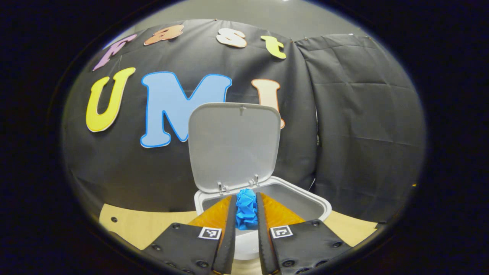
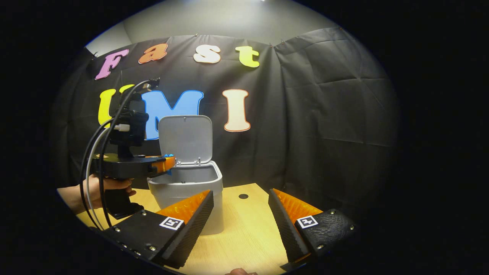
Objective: Press the lid of the desktop garbage bin to open it, pick up the crumpled paper on the desktop and throw it into the bin, then pick up the pop can on the desktop and drop it into the bin, and finally close the garbage bin lid.
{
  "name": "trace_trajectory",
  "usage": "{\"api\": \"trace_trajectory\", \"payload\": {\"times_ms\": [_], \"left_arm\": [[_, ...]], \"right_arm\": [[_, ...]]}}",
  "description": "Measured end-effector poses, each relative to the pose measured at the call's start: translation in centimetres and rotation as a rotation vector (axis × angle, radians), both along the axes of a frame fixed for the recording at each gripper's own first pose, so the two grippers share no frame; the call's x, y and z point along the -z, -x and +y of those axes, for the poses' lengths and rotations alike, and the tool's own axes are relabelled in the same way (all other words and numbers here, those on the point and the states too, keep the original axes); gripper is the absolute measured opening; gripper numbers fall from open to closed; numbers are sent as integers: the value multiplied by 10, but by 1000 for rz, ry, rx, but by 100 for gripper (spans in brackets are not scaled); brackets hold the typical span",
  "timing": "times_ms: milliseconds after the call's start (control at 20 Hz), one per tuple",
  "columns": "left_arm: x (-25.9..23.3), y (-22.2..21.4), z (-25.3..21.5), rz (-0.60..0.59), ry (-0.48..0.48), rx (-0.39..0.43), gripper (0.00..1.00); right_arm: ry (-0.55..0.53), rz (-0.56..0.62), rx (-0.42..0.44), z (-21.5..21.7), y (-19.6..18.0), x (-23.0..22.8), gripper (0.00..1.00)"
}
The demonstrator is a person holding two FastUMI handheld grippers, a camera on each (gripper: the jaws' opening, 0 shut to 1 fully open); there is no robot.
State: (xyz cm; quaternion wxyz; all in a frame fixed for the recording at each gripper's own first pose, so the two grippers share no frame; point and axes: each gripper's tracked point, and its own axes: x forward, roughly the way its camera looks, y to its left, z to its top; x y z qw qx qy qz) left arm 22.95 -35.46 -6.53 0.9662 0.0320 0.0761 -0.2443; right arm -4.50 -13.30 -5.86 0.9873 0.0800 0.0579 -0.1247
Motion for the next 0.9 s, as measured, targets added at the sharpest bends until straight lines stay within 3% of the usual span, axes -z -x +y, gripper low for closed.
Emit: {"api": "trace_trajectory", "payload": {"times_ms": [200, 250, 300, 550, 600, 900], "left_arm": [[9, -2, -1, 15, -20, 4, 40], [10, -3, -1, 20, -19, 4, 49], [11, -3, 0, 26, -16, 5, 48], [9, 3, 0, 44, 13, 18, 96], [6, 5, 3, 44, 17, 18, 100], [-16, 29, 32, 13, 59, 9, 97]], "right_arm": [[7, 3, -6, 1, 1, -1, 93], [9, 3, -6, 2, 1, -1, 93], [12, 3, -9, 2, 1, 0, 93], [17, 9, -26, 4, -2, 0, 93], [20, 8, -31, 5, -2, 1, 93], [21, 23, -89, 32, -9, 9, 92]]}}
